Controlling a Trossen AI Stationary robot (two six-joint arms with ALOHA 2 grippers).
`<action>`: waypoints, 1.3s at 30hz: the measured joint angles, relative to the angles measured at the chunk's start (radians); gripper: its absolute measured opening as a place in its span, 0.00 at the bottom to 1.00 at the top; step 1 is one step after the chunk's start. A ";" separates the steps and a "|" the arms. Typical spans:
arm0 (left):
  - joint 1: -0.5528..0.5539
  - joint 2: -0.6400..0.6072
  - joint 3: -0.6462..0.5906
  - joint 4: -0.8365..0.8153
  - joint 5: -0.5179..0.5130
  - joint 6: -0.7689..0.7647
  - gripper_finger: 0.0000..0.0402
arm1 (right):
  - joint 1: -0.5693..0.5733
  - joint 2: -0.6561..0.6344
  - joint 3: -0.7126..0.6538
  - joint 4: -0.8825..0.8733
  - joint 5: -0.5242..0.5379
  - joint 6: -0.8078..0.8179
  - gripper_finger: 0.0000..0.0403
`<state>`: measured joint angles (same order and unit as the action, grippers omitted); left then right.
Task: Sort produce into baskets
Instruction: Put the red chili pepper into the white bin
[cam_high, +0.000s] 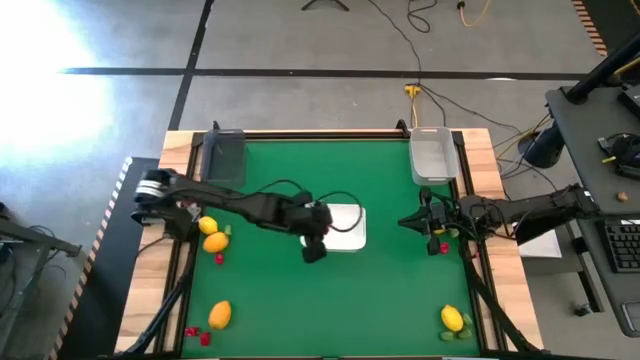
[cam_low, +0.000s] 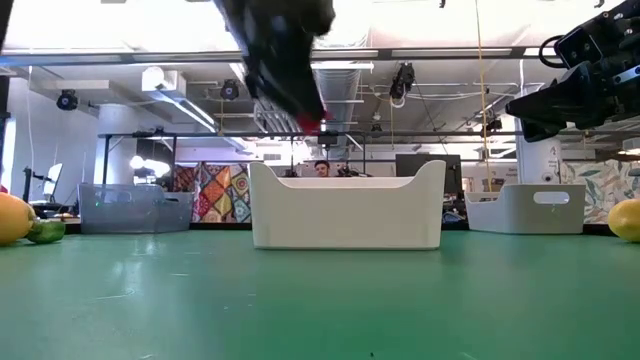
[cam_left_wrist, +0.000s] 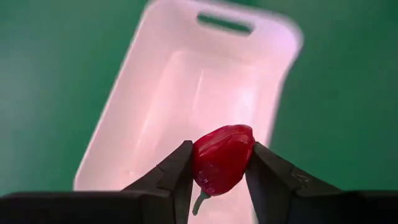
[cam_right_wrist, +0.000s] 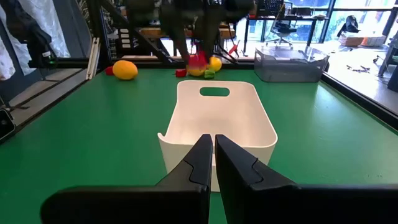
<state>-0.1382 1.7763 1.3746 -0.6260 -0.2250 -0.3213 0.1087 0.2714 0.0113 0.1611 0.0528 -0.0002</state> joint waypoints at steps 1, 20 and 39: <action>0.009 0.032 0.007 -0.004 0.007 0.010 0.28 | 0.000 0.000 0.000 0.000 0.000 0.000 0.03; 0.071 0.286 0.098 -0.058 0.024 -0.032 0.31 | 0.000 0.000 0.000 0.000 0.000 0.000 0.03; -0.016 0.100 0.100 -0.171 -0.028 -0.032 0.62 | 0.000 0.000 0.000 -0.001 0.000 0.000 0.03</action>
<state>-0.1543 1.8759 1.4750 -0.7968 -0.2533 -0.3532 0.1089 0.2718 0.0113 0.1604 0.0528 -0.0002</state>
